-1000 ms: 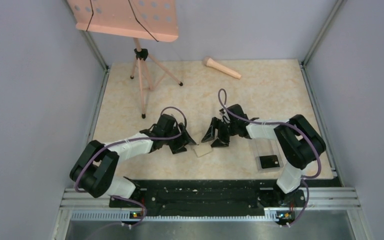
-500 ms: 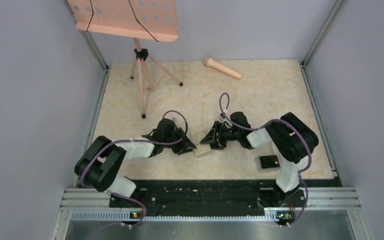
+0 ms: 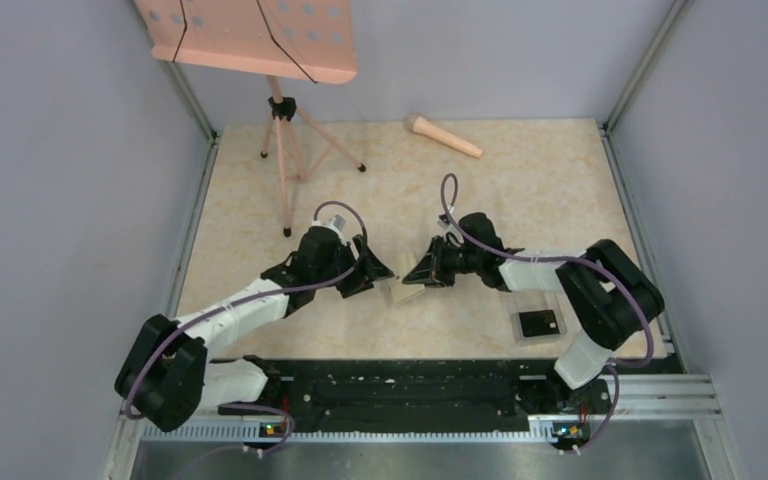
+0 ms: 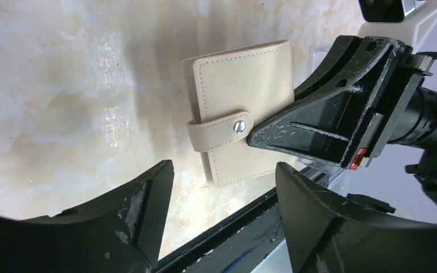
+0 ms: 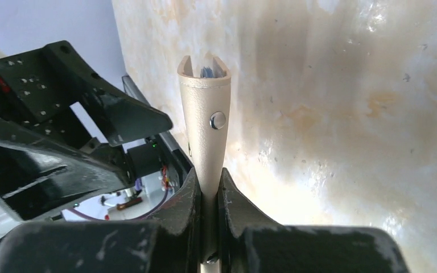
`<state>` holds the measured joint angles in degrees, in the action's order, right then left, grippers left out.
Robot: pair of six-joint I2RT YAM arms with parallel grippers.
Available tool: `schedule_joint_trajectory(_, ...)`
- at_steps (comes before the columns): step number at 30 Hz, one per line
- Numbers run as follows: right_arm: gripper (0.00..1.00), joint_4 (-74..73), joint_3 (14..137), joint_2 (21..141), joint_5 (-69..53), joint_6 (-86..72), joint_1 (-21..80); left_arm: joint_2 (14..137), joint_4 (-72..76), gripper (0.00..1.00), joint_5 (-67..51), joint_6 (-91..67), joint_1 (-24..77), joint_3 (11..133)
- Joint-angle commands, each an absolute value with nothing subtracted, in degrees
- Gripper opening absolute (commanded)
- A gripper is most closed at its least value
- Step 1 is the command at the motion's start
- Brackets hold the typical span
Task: Put the credit cards into the card holder
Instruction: Open the card holder at the center of the board.
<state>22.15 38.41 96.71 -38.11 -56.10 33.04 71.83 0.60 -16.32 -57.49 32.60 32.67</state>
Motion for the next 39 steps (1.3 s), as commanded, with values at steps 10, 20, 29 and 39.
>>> schedule_joint_trajectory(10, 0.00, 15.3, 37.1, 79.5, -34.4, -53.4, 35.1, 62.2, -8.3, 0.82, -17.6, -54.0, 32.6, 36.2)
schedule_joint_trajectory(20, 0.01, 20.5, 33.1, 70.8, -37.1, -59.6, 35.1, 58.5, 20.9, 0.76, -27.6, -66.7, 32.6, 24.8)
schedule_joint_trajectory(29, 0.08, 30.6, 30.5, 70.8, -39.3, -66.4, 35.1, 58.9, 27.0, 0.50, -32.0, -67.0, 32.6, 25.2)
schedule_joint_trajectory(39, 0.11, 33.9, 30.6, 69.6, -39.8, -69.7, 35.1, 60.6, 20.6, 0.73, -31.5, -65.0, 32.7, 26.9)
